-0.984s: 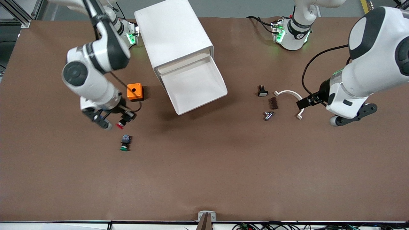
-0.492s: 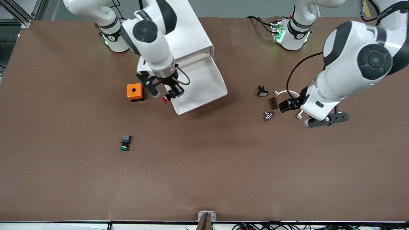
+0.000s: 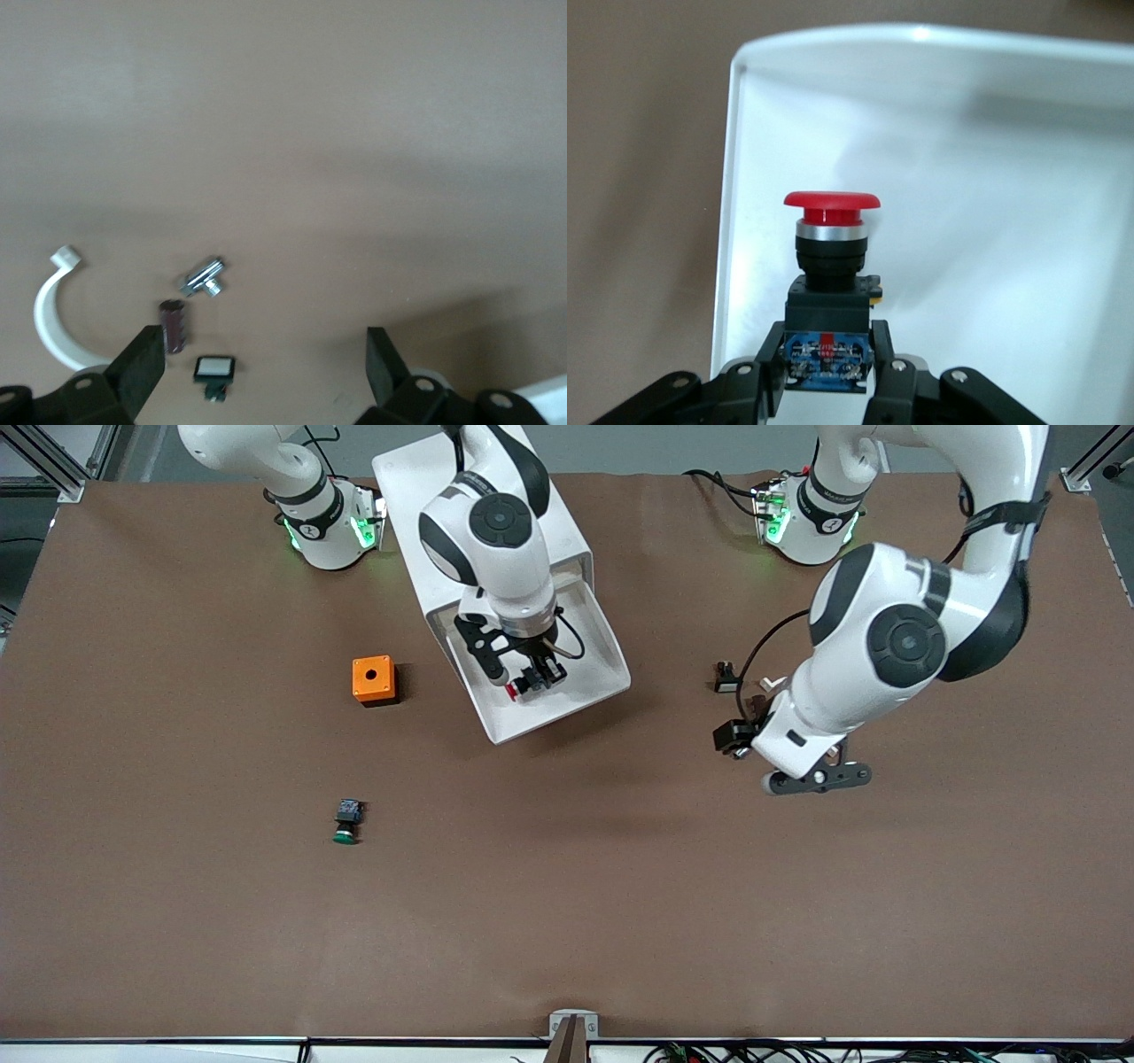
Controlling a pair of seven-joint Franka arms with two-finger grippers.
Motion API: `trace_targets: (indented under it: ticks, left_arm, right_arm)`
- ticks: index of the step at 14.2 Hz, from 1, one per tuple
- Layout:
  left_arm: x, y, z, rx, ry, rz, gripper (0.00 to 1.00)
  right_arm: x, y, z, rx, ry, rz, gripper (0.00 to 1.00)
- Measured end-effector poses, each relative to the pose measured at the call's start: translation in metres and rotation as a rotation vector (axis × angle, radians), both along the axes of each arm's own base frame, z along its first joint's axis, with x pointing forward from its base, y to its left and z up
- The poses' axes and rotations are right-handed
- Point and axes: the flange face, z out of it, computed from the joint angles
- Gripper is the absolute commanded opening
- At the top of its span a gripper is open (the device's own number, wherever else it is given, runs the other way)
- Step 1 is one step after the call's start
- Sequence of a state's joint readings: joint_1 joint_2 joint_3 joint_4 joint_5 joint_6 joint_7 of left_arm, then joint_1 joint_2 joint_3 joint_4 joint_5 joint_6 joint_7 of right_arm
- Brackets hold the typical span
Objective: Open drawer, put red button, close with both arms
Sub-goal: 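Carry the red button into the open drawer with the right gripper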
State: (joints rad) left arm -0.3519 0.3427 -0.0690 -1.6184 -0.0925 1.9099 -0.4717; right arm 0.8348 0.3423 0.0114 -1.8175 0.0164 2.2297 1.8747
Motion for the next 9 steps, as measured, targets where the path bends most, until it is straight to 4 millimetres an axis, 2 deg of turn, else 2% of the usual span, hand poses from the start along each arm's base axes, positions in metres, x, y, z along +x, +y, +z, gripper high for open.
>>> trace_targets:
  ticks: [1,2,3,4,6,9]
  left_arm:
    - [0.001,-0.009,-0.012,-0.003,-0.005,-0.009,1.00]
    - [0.002,-0.017,-0.024,-0.006,-0.011,-0.017,1.00]
    - [0.003,-0.026,-0.035,-0.010,-0.017,-0.027,1.00]
    - [0.002,-0.035,-0.046,-0.013,-0.022,-0.035,1.00]
    - [0.000,-0.052,-0.068,-0.013,-0.022,-0.032,1.00]
    - [-0.010,-0.080,-0.098,-0.009,-0.015,-0.007,1.00]
  right_arm:
    - [0.000,0.009,-0.006,-0.004,0.001,-0.005,0.00]
    - [-0.001,0.016,-0.012,-0.007,0.004,-0.003,0.11]
    - [-0.002,0.021,-0.015,-0.010,0.006,0.003,0.82]
    - [-0.003,0.023,-0.017,-0.015,0.009,0.009,1.00]
    - [-0.002,0.023,-0.012,-0.035,0.023,0.022,1.00]
    - [0.007,0.020,0.012,-0.084,0.055,0.140,1.00]
